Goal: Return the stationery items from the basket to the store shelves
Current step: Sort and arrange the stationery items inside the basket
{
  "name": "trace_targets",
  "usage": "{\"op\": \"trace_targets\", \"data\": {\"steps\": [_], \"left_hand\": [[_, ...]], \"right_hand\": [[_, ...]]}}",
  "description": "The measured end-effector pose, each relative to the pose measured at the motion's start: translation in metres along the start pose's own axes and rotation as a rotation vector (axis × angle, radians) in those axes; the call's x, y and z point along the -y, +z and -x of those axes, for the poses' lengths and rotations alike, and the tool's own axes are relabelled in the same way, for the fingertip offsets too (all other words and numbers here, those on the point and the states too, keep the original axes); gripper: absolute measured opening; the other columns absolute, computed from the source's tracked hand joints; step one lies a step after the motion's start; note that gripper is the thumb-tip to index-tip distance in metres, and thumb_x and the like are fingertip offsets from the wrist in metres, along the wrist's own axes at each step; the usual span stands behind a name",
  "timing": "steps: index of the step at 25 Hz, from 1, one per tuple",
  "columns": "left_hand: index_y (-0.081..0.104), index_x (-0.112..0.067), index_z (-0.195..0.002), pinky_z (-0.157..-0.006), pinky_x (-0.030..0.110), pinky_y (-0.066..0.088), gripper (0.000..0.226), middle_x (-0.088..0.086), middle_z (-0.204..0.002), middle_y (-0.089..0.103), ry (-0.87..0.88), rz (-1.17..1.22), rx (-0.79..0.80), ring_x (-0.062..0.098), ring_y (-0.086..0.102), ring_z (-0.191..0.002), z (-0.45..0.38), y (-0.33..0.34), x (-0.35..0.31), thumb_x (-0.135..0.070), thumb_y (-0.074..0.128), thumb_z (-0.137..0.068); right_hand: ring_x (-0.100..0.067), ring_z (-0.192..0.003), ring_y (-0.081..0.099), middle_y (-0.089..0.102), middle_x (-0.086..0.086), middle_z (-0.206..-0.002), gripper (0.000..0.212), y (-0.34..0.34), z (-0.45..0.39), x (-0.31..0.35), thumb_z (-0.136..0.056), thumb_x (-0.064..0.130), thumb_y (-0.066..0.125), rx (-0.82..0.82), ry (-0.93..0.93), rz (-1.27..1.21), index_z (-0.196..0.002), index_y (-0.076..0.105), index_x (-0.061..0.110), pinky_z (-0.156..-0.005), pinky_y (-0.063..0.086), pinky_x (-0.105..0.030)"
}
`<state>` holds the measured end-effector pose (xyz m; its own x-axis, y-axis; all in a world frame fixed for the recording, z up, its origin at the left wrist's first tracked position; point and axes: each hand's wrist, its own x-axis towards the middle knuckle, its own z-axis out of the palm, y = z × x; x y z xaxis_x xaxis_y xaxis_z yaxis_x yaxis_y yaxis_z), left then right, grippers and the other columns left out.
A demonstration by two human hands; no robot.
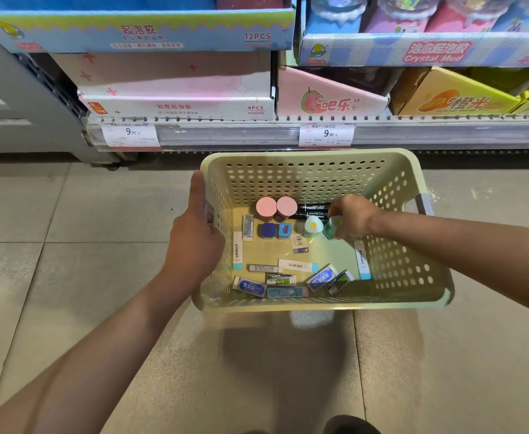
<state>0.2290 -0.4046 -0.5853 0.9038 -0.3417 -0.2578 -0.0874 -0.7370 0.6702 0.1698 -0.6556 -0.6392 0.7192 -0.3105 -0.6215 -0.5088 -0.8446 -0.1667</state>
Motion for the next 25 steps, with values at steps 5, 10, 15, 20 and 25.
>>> {"op": "trace_targets", "data": {"steps": [5,10,15,20,25], "left_hand": [[-0.001,-0.030,-0.150,-0.064,0.028,0.042,0.078,-0.006,-0.088,0.054,-0.009,-0.001,-0.003,0.003,0.051,-0.065,-0.001,0.001,0.001,-0.006,0.044,-0.091],[-0.001,-0.031,-0.150,-0.066,0.029,0.043,0.078,-0.007,-0.090,0.053,0.000,-0.003,-0.003,0.004,0.052,-0.066,-0.001,0.001,0.001,-0.008,0.045,-0.091],[-0.001,-0.030,-0.150,-0.065,0.028,0.042,0.078,-0.008,-0.091,0.052,-0.005,-0.011,-0.001,0.001,0.050,-0.065,-0.001,0.001,0.001,-0.007,0.045,-0.092],[-0.002,-0.030,-0.150,-0.065,0.028,0.041,0.078,-0.008,-0.092,0.052,-0.005,-0.014,-0.002,-0.001,0.048,-0.064,-0.001,0.001,0.000,-0.007,0.045,-0.092],[-0.002,-0.028,-0.150,-0.066,0.028,0.040,0.077,-0.007,-0.092,0.050,0.000,-0.012,0.002,-0.001,0.046,-0.064,0.000,0.000,-0.002,-0.008,0.045,-0.092]], "right_hand": [[-0.024,-0.112,0.057,0.061,-0.006,-0.122,0.052,0.007,-0.002,0.000,-0.073,0.021,0.077,-0.049,-0.052,-0.005,-0.120,0.057,0.012,-0.092,0.048,-0.028],[-0.024,-0.115,0.055,0.059,-0.007,-0.125,0.059,0.008,0.000,-0.001,-0.071,0.021,0.079,-0.029,-0.082,0.044,-0.123,0.054,0.013,-0.095,0.048,-0.033],[-0.025,-0.116,0.054,0.057,-0.007,-0.127,0.063,0.004,0.005,0.001,-0.072,0.020,0.079,-0.013,-0.087,0.078,-0.127,0.050,0.013,-0.093,0.047,-0.030],[-0.026,-0.109,0.057,0.060,-0.011,-0.119,0.061,-0.008,0.018,0.004,-0.073,0.017,0.077,-0.013,-0.060,0.126,-0.126,0.049,0.006,-0.089,0.049,-0.030],[-0.023,-0.095,0.062,0.064,-0.007,-0.106,0.040,-0.018,0.047,0.009,-0.083,0.028,0.067,0.152,-0.005,0.429,-0.114,0.055,0.005,-0.074,0.050,-0.029]]}}
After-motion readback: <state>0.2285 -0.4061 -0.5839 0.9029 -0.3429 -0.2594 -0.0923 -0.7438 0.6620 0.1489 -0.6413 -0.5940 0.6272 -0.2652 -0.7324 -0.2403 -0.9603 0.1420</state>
